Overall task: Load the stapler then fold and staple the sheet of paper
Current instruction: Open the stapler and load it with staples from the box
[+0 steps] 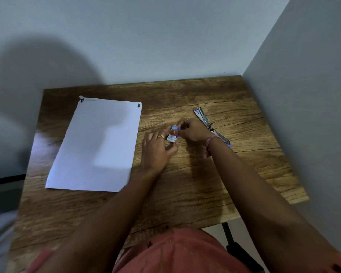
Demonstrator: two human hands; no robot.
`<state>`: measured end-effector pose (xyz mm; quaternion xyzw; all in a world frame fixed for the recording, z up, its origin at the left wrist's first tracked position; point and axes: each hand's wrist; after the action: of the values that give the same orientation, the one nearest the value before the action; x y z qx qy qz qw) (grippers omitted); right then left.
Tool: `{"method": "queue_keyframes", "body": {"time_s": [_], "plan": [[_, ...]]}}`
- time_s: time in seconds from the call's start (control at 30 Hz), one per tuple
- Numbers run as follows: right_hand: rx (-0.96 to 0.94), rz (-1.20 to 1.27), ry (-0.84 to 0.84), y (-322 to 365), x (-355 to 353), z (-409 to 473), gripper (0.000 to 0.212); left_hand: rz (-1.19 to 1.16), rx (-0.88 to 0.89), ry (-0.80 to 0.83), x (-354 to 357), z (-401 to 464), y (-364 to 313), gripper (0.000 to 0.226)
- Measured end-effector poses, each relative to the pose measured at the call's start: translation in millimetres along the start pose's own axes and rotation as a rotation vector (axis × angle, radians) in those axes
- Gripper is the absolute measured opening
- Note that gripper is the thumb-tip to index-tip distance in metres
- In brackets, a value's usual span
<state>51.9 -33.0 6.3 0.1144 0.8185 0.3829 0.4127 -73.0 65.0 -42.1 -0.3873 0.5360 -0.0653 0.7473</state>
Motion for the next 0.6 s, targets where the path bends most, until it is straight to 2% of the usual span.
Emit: {"method": "queue_keyframes", "body": {"time_s": [0.17, 0.27, 0.4, 0.47, 0.6], "plan": [[0.038, 0.016, -0.005, -0.5, 3.6, 4.7, 0.017, -0.004, 0.034, 0.019, -3.6, -1.8, -0.8, 0.069], [0.053, 0.072, -0.021, -0.6, 5.4, 5.6, 0.011, -0.014, 0.053, 0.002, -4.0, -1.5, -1.5, 0.065], [0.072, 0.102, -0.067, 1.6, 6.0, 7.8, 0.014, -0.069, -0.008, -0.05, -6.6, -0.2, -4.4, 0.055], [0.078, 0.127, -0.113, 1.8, 8.3, 8.4, 0.018, -0.085, -0.016, -0.061, -7.7, -1.2, -4.8, 0.056], [0.067, 0.164, -0.216, 0.8, 10.8, 11.1, 0.011, -0.086, -0.052, -0.047, -9.0, -2.0, -4.0, 0.062]]}}
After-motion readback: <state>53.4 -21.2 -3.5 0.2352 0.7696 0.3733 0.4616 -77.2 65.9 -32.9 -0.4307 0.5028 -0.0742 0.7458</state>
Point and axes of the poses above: each hand's wrist, its own z-axis towards the middle knuckle, its own x-axis out of the palm, y = z × x, and after that the axes turned 3 degrees about -y, right-handed
